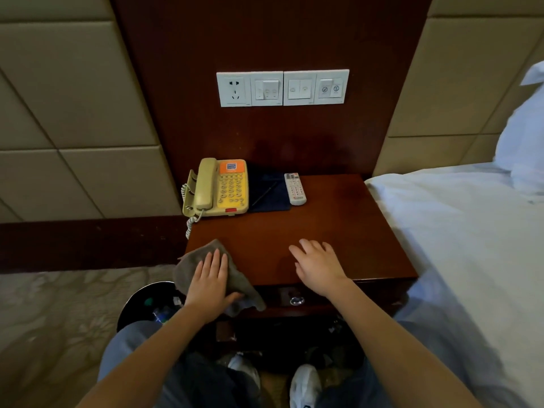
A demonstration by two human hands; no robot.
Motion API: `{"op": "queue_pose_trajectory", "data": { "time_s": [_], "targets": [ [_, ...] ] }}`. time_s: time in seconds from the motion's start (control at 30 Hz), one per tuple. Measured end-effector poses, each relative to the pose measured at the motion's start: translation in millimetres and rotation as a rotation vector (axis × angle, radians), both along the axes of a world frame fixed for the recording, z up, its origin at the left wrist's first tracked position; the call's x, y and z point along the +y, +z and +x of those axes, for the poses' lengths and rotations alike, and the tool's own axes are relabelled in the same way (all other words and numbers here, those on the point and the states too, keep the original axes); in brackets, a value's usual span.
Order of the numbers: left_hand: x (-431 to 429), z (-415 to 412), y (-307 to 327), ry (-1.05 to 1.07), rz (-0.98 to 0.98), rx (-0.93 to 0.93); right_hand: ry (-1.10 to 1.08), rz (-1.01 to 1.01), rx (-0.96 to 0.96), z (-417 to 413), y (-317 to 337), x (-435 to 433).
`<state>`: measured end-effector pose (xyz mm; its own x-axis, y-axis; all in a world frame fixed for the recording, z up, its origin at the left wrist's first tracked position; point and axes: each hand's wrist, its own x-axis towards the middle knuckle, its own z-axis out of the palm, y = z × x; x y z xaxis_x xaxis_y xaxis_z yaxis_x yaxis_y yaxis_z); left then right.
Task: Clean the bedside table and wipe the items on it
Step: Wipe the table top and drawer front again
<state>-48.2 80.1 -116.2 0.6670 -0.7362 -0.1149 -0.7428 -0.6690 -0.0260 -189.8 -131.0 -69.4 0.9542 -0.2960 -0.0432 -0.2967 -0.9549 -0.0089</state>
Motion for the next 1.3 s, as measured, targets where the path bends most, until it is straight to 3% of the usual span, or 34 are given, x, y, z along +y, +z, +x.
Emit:
{"op": "queue_pose_trajectory", "data": {
  "time_s": [0.43, 0.87, 1.13, 1.3],
  "targets": [
    [-143, -68, 2, -0.381, 0.044, 0.029, -0.375, 0.018, -0.068, -62, -14, -83],
    [-292, -169, 1, -0.595, 0.146, -0.08, -0.543, 0.063, -0.134, -111, -28, -142],
    [-316, -184, -2, -0.689, 0.197, -0.141, -0.567, 0.048, -0.099, -124, -27, -163],
    [-303, -170, -4, -0.625, 0.047, -0.052, -0.544, 0.079, -0.112, -130, -29, -155]
  ]
}}
